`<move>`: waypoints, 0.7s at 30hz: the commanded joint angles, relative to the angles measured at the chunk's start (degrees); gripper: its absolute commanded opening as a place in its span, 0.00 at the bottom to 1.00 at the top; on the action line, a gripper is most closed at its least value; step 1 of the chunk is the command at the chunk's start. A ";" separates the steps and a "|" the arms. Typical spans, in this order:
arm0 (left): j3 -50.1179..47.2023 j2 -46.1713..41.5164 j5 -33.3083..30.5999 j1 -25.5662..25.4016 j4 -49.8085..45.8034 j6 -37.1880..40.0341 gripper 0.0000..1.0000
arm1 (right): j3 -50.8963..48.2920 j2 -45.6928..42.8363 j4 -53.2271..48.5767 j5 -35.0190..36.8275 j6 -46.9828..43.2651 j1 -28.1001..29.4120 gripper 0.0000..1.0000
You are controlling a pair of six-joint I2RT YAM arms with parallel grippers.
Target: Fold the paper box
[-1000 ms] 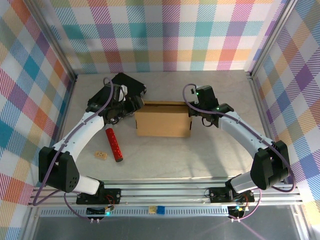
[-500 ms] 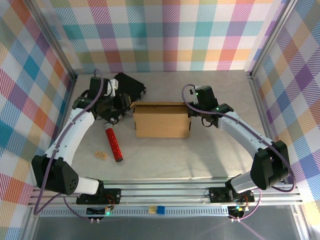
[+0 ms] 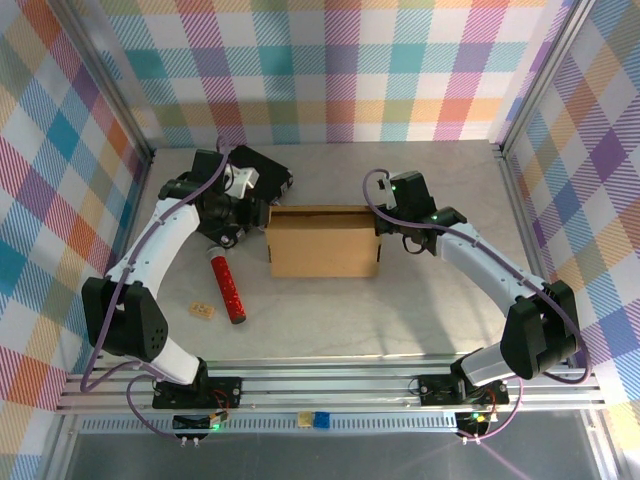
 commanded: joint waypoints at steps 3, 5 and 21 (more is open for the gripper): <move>0.20 -0.90 -4.00 -0.42 -2.80 3.29 0.46 | 0.56 0.01 0.16 -1.33 -1.44 0.46 0.00; 1.19 -0.15 -5.96 -0.42 -3.08 3.65 0.47 | 0.55 -0.08 0.18 -1.46 -1.41 0.46 0.00; 5.54 5.41 -0.88 -0.77 -2.29 1.57 0.33 | 0.47 0.19 0.51 -1.55 -0.93 0.67 0.00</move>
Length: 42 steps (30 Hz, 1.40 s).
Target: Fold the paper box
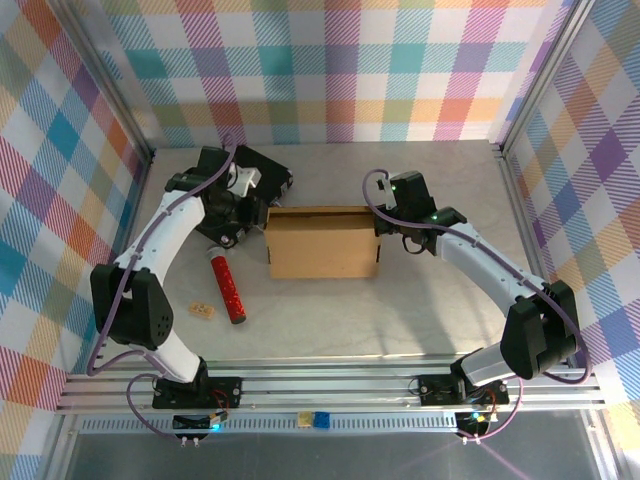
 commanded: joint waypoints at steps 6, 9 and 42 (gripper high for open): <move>4.22 1.94 3.24 -0.40 -1.97 -1.78 0.17 | 0.43 0.45 0.69 0.00 -0.29 0.79 0.00; 5.76 3.18 4.31 -0.49 -3.68 -2.40 0.13 | 0.56 0.62 0.77 0.44 -0.27 0.73 0.00; 21.91 10.91 4.33 -1.96 -19.33 -15.06 0.10 | 1.12 1.70 0.62 1.48 -2.31 1.58 0.00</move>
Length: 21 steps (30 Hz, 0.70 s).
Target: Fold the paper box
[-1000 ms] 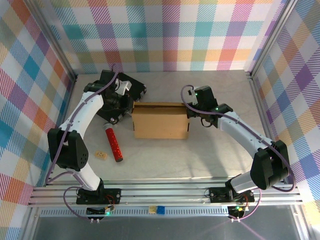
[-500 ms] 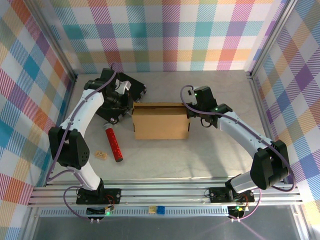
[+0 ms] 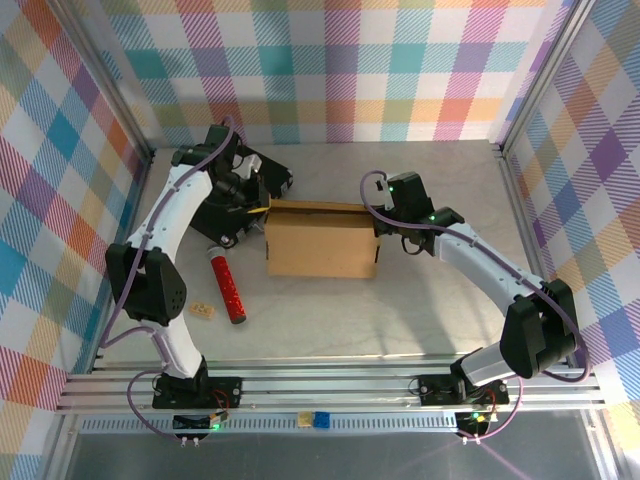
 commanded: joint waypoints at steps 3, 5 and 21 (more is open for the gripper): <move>4.91 1.96 1.71 -1.15 -6.47 -1.49 0.11 | 1.76 1.77 0.08 -1.41 -2.00 0.80 0.00; 6.76 3.13 1.70 -1.22 -8.61 -1.58 0.11 | 2.09 2.01 -0.27 -1.58 -2.21 0.78 0.00; 12.00 5.39 3.52 -1.34 -11.75 -3.34 0.11 | 3.11 1.62 0.77 -0.40 -3.68 0.80 0.00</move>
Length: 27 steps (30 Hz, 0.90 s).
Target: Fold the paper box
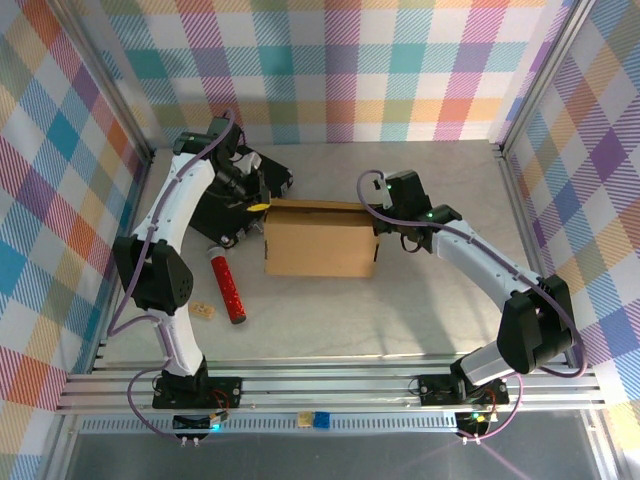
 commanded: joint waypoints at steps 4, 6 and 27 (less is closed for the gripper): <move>4.56 1.59 3.30 -1.28 -4.22 -0.79 0.11 | 1.49 0.30 1.65 -0.59 -2.45 0.80 0.00; 5.37 2.18 3.61 -1.28 -5.09 -0.95 0.11 | 1.45 0.52 2.09 -0.74 -3.00 0.80 0.00; 12.29 6.10 8.89 -0.93 -8.51 -3.74 0.12 | 1.34 1.10 3.82 0.00 -5.06 0.74 0.00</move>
